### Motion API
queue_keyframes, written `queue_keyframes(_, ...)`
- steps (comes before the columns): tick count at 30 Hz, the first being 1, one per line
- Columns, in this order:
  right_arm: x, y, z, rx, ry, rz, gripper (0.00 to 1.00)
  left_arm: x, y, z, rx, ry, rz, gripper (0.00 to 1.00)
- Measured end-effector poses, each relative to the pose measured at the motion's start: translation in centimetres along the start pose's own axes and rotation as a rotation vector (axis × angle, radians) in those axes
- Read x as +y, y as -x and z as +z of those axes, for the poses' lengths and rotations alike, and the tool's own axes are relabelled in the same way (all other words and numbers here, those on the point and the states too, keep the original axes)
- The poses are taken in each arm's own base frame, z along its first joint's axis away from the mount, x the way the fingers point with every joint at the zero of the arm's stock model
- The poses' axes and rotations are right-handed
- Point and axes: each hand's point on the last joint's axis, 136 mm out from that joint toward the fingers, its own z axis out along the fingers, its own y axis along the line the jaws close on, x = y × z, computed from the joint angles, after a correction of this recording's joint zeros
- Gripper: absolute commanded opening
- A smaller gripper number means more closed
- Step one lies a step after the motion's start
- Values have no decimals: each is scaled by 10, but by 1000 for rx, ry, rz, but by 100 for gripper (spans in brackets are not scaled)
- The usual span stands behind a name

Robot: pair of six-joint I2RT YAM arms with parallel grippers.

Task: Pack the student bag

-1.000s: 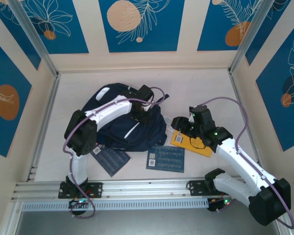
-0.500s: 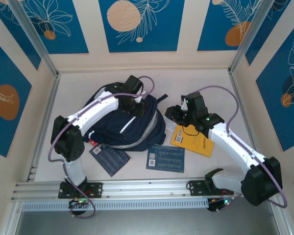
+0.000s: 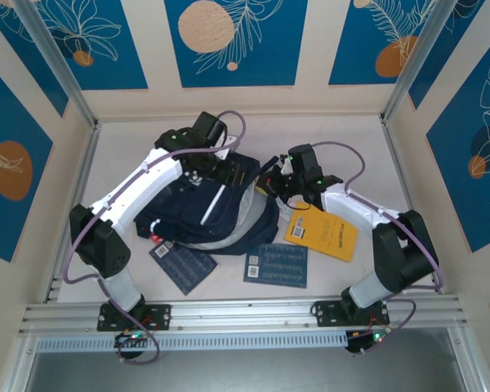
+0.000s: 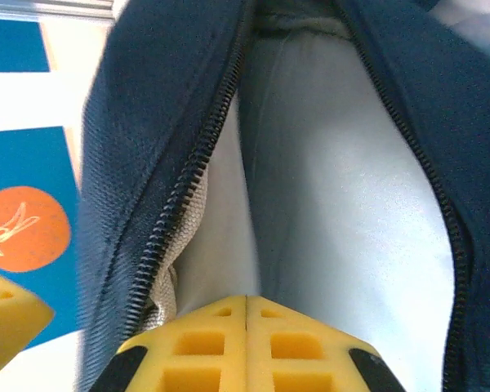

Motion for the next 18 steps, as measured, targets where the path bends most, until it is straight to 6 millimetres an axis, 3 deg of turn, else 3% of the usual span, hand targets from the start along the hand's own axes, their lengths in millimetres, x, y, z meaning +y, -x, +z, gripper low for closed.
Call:
queue_keyframes(4,-1,0,15,30,74,92,0,-4,2,-13,-31,-12,-6,71)
queue_keyframes(6,9,-1,20,41,121,106,0,-7,4,-23,-53,-17,-1,74)
queue_keyframes(11,27,-3,20,54,186,106,0,-14,3,-47,-109,-27,16,71)
queue_keyframes(14,31,-2,19,50,203,112,0,-13,-8,-38,-85,-27,15,68)
queue_keyframes(18,34,-1,18,49,222,115,0,-6,-26,-8,-6,-26,-17,62)
